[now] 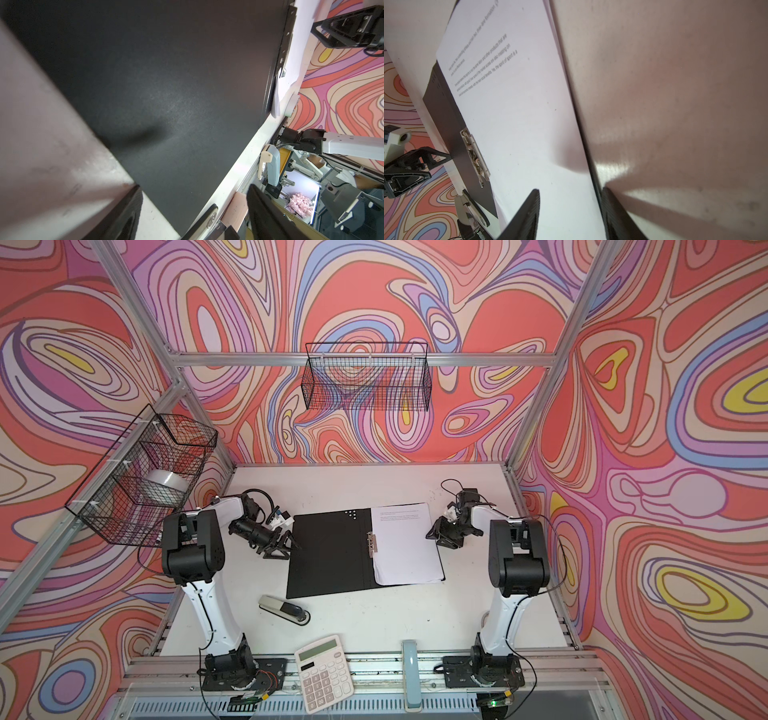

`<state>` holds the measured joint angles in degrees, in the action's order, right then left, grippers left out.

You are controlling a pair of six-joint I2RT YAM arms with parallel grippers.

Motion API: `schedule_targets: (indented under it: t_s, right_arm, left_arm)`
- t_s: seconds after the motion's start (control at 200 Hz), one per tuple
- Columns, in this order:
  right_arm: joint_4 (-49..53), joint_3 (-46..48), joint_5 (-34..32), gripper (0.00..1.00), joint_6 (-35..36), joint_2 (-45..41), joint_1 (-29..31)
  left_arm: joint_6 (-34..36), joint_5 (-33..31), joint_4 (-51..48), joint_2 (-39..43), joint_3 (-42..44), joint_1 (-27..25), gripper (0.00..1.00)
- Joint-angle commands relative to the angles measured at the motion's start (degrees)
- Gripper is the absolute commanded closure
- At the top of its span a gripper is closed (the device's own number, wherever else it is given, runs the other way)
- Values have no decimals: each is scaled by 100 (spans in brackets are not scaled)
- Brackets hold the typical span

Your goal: Put the files into the folder

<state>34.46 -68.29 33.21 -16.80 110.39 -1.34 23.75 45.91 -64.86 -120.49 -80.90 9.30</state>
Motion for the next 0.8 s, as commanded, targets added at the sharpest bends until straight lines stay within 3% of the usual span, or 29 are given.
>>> schedule_targets:
  t_s: [0.0,0.245,0.796]
  right_arm:
    - [257,291,177,50,-22,565,221]
    - [298,237,247,50,-38,640,235]
    - [365,159,267,50,-69,677,325]
  left_arm:
    - [163,1551,-565,-170,-57,-165,21]
    - [202,2058,-751,218,-122,-166,21]
    - [1795,3008,-2489,-130,-647,-166,21]
